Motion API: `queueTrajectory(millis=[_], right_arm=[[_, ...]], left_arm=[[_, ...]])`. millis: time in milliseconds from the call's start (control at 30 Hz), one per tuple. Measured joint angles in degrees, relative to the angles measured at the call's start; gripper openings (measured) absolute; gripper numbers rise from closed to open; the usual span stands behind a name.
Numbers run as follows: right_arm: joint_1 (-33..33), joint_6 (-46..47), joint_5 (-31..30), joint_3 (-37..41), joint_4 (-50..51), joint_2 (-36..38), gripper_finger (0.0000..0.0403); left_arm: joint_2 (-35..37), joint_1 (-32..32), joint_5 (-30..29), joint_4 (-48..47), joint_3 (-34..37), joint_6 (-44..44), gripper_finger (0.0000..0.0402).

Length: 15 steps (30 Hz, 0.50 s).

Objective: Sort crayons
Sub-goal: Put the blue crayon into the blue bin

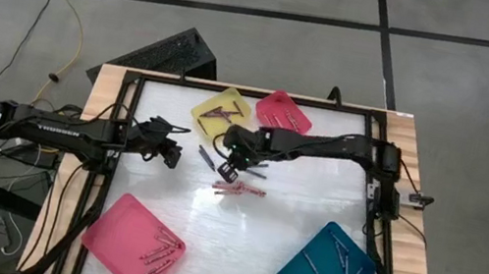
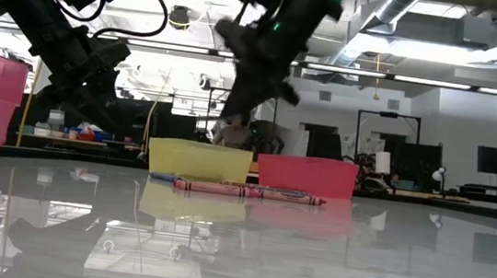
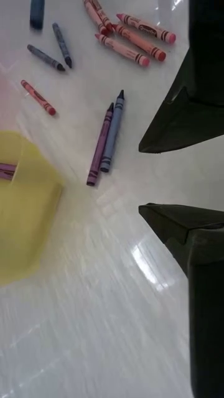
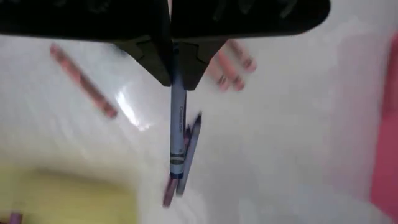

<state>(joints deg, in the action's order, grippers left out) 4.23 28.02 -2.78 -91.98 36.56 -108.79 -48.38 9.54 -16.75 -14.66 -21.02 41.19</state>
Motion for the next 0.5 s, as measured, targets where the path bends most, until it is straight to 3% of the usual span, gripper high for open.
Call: queueTrajectory(millis=[233, 500], right_arm=[[-7.82, 12.3, -0.36, 0.0, 12.22, 4.64, 0.0003], [-22.05, 37.88, -0.84, 0.0, 27.67, 6.12, 0.0003]], left_arm=[[0.02, 0.0, 0.8, -0.02, 0.0, 0.04, 0.0133], [0.0, 0.0, 3.97, 0.0, 0.0, 2.6, 0.0133]])
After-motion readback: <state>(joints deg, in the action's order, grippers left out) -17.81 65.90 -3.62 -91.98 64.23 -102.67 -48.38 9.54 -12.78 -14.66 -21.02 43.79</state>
